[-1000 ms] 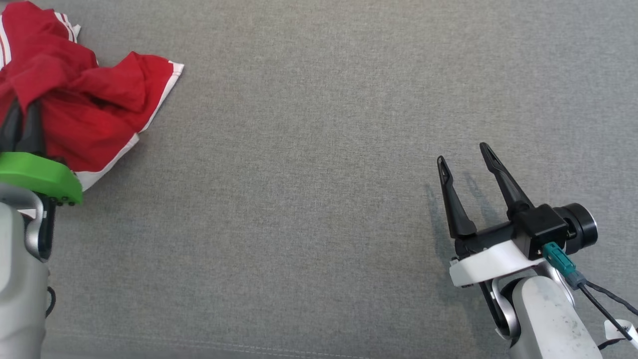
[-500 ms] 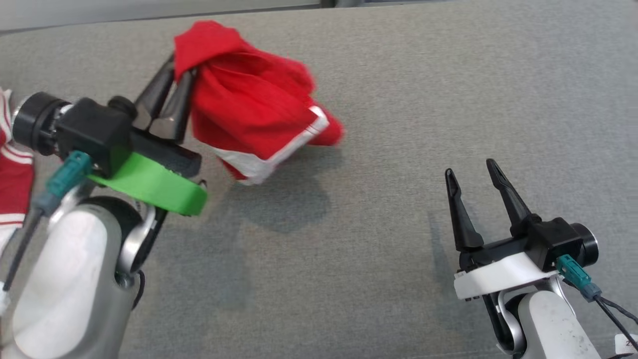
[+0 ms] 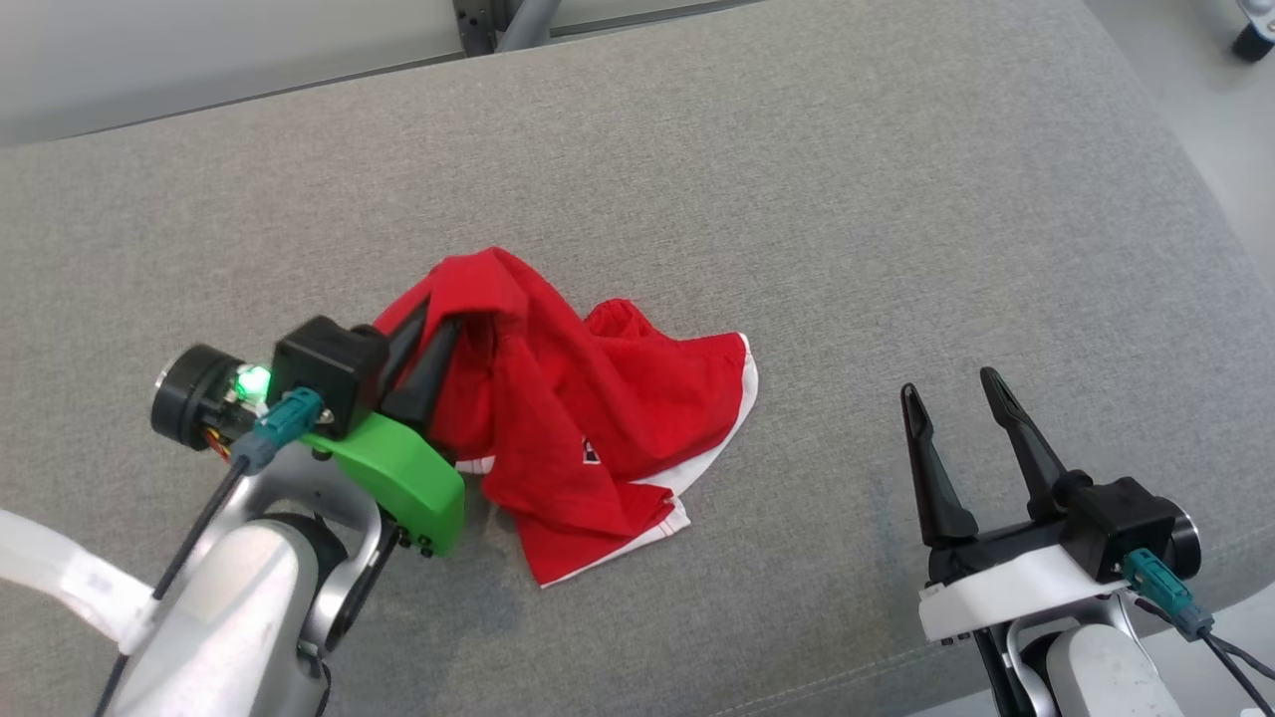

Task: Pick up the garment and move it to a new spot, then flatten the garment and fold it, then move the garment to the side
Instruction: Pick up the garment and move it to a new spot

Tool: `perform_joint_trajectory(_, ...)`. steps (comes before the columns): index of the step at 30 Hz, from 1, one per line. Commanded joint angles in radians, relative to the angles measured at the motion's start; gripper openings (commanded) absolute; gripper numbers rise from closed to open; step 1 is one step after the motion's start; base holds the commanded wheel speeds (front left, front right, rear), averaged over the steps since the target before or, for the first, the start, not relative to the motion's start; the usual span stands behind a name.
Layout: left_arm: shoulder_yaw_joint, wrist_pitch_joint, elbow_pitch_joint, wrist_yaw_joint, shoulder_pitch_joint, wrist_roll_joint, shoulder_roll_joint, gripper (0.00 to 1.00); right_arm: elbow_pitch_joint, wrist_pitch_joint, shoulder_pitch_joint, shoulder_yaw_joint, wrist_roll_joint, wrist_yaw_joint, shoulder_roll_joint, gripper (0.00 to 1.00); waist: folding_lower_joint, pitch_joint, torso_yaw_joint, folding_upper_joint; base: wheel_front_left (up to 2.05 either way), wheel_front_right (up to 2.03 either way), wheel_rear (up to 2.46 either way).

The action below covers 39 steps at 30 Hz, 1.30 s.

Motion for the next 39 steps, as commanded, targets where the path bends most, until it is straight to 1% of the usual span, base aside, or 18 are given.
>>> perform_joint_trajectory(1,-0.01,-0.012,0.043,-0.006,0.015,-0.002,-0.004,0.0,-0.002,-0.003,0.01,-0.001,0.006,0.0,-0.001,1.0,0.0,-0.004,-0.018,0.0008,0.0,0.0,0.0)
perform_joint_trajectory(3,-0.033,-0.046,0.133,-0.013,0.008,0.008,-0.019,0.0,-0.002,-0.003,0.014,-0.002,0.008,0.0,-0.001,1.0,0.0,-0.003,-0.018,0.0008,0.0,0.0,0.0)
perform_joint_trajectory(5,-0.059,-0.091,0.237,-0.021,-0.006,0.006,-0.05,0.0,0.002,-0.003,0.017,-0.005,0.009,0.0,-0.001,1.0,0.0,-0.005,-0.01,0.0008,0.0,0.0,0.0)
perform_joint_trajectory(6,-0.074,-0.117,0.292,-0.025,-0.016,0.02,-0.056,0.15,0.005,-0.003,0.019,-0.005,0.009,0.0,-0.001,1.0,0.0,-0.01,-0.005,0.0008,0.0,0.0,0.0)
perform_joint_trajectory(7,-0.082,-0.138,0.35,-0.027,-0.017,0.014,-0.072,0.48,0.009,-0.003,0.024,-0.003,0.008,0.0,-0.001,1.0,0.0,-0.015,0.0,0.0008,0.0,0.0,0.0)
perform_joint_trajectory(8,-0.088,-0.156,0.399,-0.028,-0.015,0.003,-0.089,1.0,0.011,-0.003,0.025,0.001,0.007,0.0,-0.001,1.0,0.0,-0.019,0.005,0.0008,0.0,0.0,0.0)
perform_joint_trajectory(11,-0.083,-0.226,0.494,-0.028,-0.012,-0.014,-0.116,1.0,0.015,-0.003,0.019,0.005,-0.005,0.0,-0.001,1.0,0.0,-0.034,0.021,0.0008,0.0,0.0,0.0)
perform_joint_trajectory(14,-0.061,-0.293,0.51,-0.012,0.037,-0.026,-0.1,1.0,0.01,-0.003,0.021,-0.015,-0.01,0.0,-0.002,1.0,0.0,-0.052,0.043,0.0008,0.0,0.0,0.0)
perform_joint_trajectory(16,-0.038,-0.328,0.487,0.006,0.078,-0.031,-0.081,1.0,0.007,-0.003,0.027,-0.033,-0.016,0.0,-0.002,1.0,0.0,-0.064,0.061,0.0008,0.0,0.0,0.0)
perform_joint_trajectory(18,-0.022,-0.357,0.449,0.036,0.124,-0.023,-0.059,1.0,0.002,-0.003,0.036,-0.064,-0.023,0.0,-0.002,1.0,0.0,-0.08,0.086,0.0008,0.0,0.0,0.0)
perform_joint_trajectory(19,-0.022,-0.357,0.449,0.036,0.124,-0.023,-0.059,1.0,0.002,-0.003,0.036,-0.064,-0.023,0.0,-0.002,1.0,0.0,-0.08,0.086,0.0008,0.0,0.0,0.0)
perform_joint_trajectory(20,-0.001,-0.376,0.408,0.063,0.177,-0.037,-0.049,1.0,-0.006,-0.003,0.042,-0.093,-0.032,0.0,-0.002,1.0,0.0,-0.088,0.115,0.0008,0.0,0.0,0.0)
perform_joint_trajectory(21,-0.001,-0.376,0.408,0.063,0.177,-0.037,-0.049,1.0,-0.006,-0.003,0.042,-0.093,-0.032,0.0,-0.002,1.0,0.0,-0.088,0.115,0.0008,0.0,0.0,0.0)
perform_joint_trajectory(23,0.022,-0.396,0.37,0.094,0.219,-0.04,-0.034,1.0,-0.011,-0.003,0.046,-0.113,-0.048,0.0,-0.001,1.0,0.0,-0.095,0.14,0.0008,0.0,0.0,0.0)
perform_joint_trajectory(28,0.07,-0.443,0.329,0.132,0.317,-0.051,-0.031,1.0,-0.008,-0.003,0.061,-0.154,-0.087,0.0,-0.002,1.0,0.0,-0.13,0.191,0.0008,0.0,0.0,0.0)
perform_joint_trajectory(29,0.077,-0.449,0.328,0.133,0.332,-0.05,-0.033,1.0,-0.005,-0.003,0.067,-0.163,-0.098,0.0,-0.002,1.0,0.0,-0.141,0.202,0.0008,0.0,0.0,0.0)
perform_joint_trajectory(33,0.117,-0.456,0.319,0.114,0.377,-0.045,-0.049,1.0,0.009,-0.003,0.091,-0.185,-0.134,0.0,-0.001,1.0,0.0,-0.174,0.243,0.0008,0.0,0.0,0.0)
perform_joint_trajectory(39,0.215,-0.456,0.28,0.054,0.417,-0.001,-0.085,1.0,0.031,-0.003,0.122,-0.214,-0.155,0.0,-0.002,1.0,0.0,-0.2,0.281,0.0008,0.0,0.0,0.0)
